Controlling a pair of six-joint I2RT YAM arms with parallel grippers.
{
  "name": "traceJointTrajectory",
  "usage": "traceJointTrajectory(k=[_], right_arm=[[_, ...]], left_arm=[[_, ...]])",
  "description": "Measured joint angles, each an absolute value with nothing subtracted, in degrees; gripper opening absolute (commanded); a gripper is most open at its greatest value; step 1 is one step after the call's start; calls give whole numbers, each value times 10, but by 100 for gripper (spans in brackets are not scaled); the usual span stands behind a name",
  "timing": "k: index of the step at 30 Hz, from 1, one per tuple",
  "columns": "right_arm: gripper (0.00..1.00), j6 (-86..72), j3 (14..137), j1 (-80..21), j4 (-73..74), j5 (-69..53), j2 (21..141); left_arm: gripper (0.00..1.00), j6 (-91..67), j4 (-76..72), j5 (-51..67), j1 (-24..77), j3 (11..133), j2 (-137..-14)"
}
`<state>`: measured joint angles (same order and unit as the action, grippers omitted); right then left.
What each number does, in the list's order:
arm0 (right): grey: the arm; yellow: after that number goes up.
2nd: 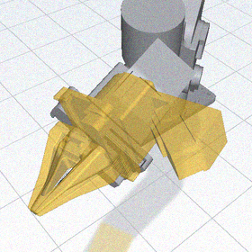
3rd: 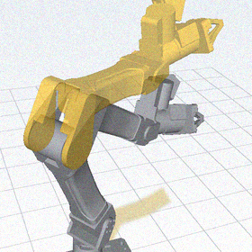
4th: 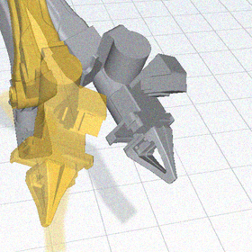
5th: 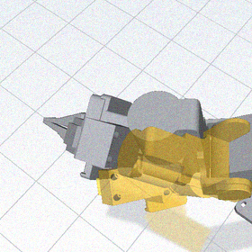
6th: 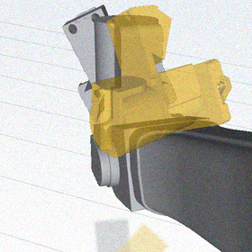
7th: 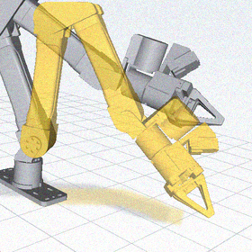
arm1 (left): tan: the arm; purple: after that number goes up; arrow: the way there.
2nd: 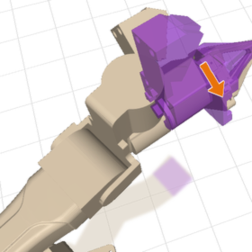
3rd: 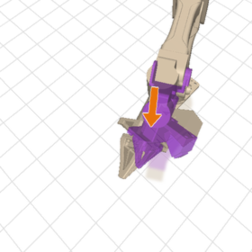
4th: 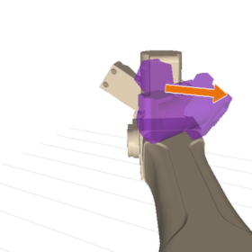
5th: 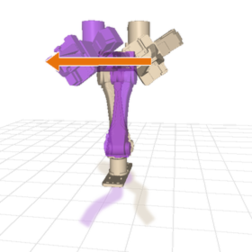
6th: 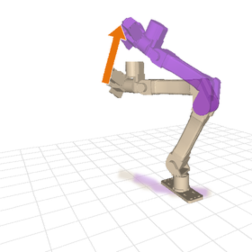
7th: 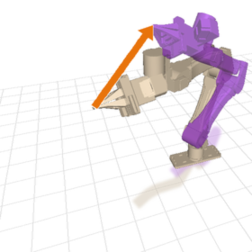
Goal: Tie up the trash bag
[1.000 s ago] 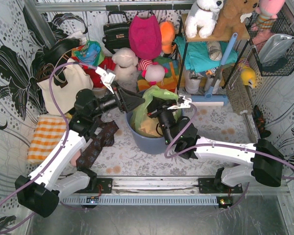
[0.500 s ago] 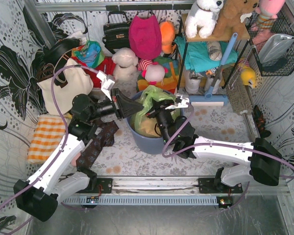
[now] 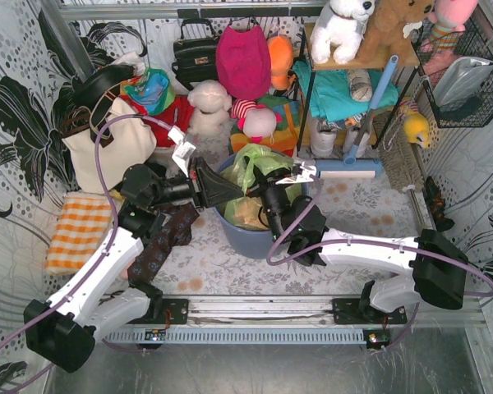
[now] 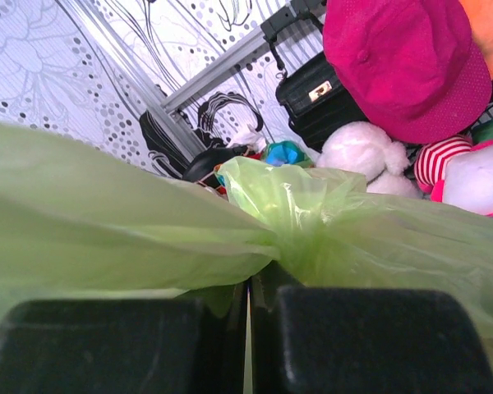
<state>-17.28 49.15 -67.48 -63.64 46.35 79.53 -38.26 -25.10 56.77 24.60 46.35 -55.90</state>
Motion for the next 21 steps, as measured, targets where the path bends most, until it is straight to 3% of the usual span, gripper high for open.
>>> traceJointTrajectory(k=[2, 6, 11, 21], right_arm=[[0, -167, 486, -675, -652, 463, 795], [0, -159, 469, -672, -698, 440, 795], [0, -159, 447, -675, -736, 377, 794], [0, -160, 424, -675, -768, 303, 793]], left_arm=[[0, -368, -245, 567, 252, 465, -559], [15, -323, -188, 588, 280, 480, -561], [45, -250, -86, 598, 299, 501, -567], [48, -106, 79, 489, 296, 562, -496]])
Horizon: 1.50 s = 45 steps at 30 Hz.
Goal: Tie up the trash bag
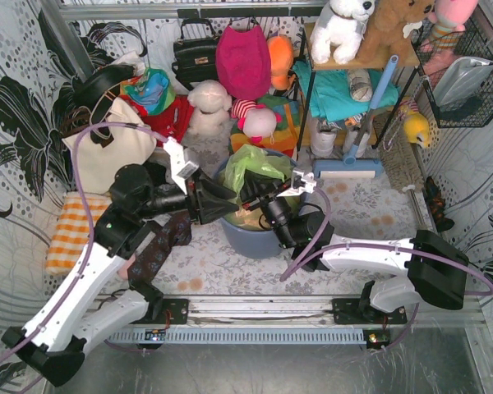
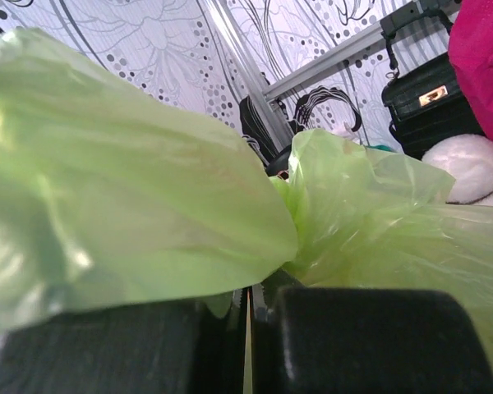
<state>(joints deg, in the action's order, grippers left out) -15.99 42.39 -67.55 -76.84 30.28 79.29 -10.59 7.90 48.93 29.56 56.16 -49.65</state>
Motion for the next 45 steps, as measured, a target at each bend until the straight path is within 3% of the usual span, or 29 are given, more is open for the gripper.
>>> traceJointTrajectory(k=[4, 11, 17, 19, 25, 30, 41, 45], right_arm=[[0, -160, 421, -675, -770, 295, 793], [0, -160, 421, -675, -772, 295, 793], [0, -160, 421, -675, -772, 295, 793], [0, -160, 421, -675, -772, 295, 793], [0, -156, 420, -674, -770, 298, 795], [0, -155, 420, -675, -784, 303, 795], [0, -151, 439, -674, -818, 302, 821], [0, -154, 444, -671, -820, 278, 825]], left_arm=[[49, -72, 93, 441, 295, 576, -462], [61, -67, 68, 331, 295, 576, -445], [58, -66, 41, 287, 295, 576, -490], [51, -66, 39, 286, 295, 574, -513], [15, -67, 28, 319, 294, 569, -523], [5, -68, 22, 351, 286, 560, -516], [10, -95, 24, 451, 288, 540, -514], [40, -92, 31, 463, 288, 540, -514]])
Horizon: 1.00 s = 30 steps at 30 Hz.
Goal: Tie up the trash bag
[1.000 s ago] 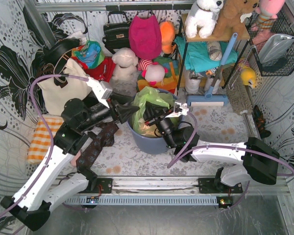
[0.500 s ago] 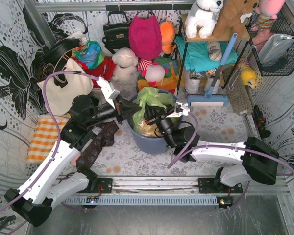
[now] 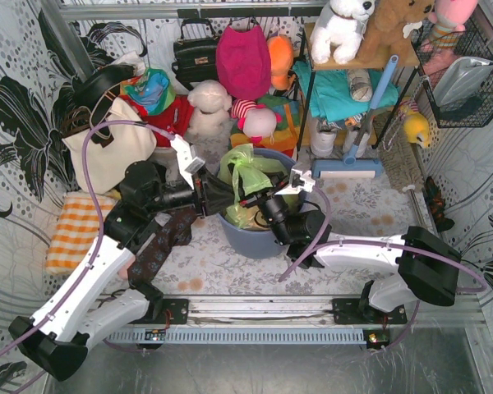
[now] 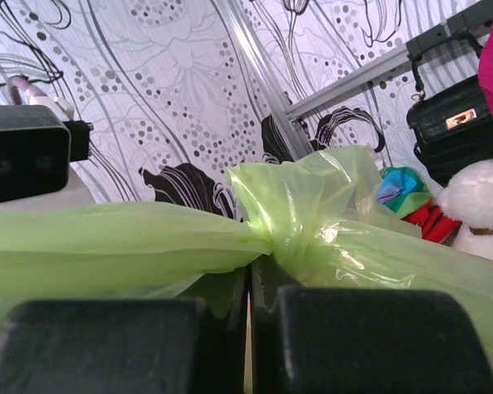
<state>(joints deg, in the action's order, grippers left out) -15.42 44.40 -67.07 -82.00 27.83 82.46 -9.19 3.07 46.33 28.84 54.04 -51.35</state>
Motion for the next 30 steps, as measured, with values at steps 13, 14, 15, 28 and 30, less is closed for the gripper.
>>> traceJointTrajectory(k=[13, 14, 15, 28, 30], right_arm=[[0, -175, 443, -661, -797, 215, 823], [0, -175, 443, -661, -796, 210, 823], [0, -176, 443, -661, -794, 205, 823], [0, -180, 438, -658, -784, 183, 821], [0, -180, 438, -658, -784, 183, 821]], left_arm=[[42, -62, 110, 329, 289, 605, -459], [41, -64, 108, 318, 289, 611, -456], [41, -68, 105, 307, 289, 614, -455], [32, -213, 101, 205, 283, 655, -536], [32, -226, 111, 206, 279, 655, -547]])
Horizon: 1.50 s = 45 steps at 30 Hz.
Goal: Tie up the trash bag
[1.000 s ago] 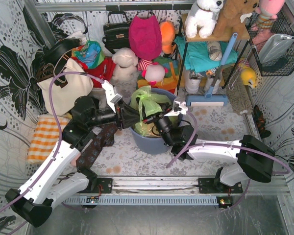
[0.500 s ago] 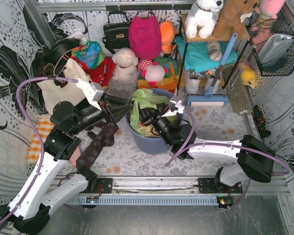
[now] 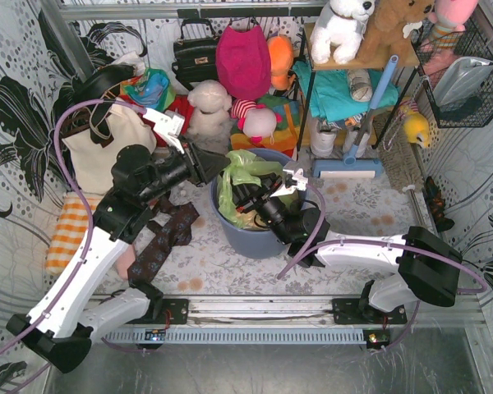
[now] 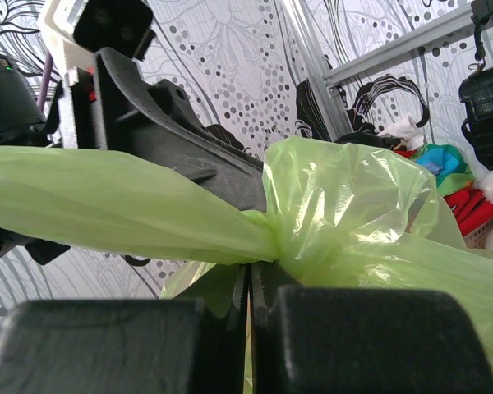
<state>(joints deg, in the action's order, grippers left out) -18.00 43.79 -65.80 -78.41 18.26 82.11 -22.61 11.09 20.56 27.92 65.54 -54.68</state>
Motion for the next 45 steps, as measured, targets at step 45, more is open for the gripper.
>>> traceJointTrajectory(k=[45], right_arm=[[0, -186, 438, -656, -773, 182, 821]], left_arm=[[27, -298, 178, 296, 232, 668, -546]])
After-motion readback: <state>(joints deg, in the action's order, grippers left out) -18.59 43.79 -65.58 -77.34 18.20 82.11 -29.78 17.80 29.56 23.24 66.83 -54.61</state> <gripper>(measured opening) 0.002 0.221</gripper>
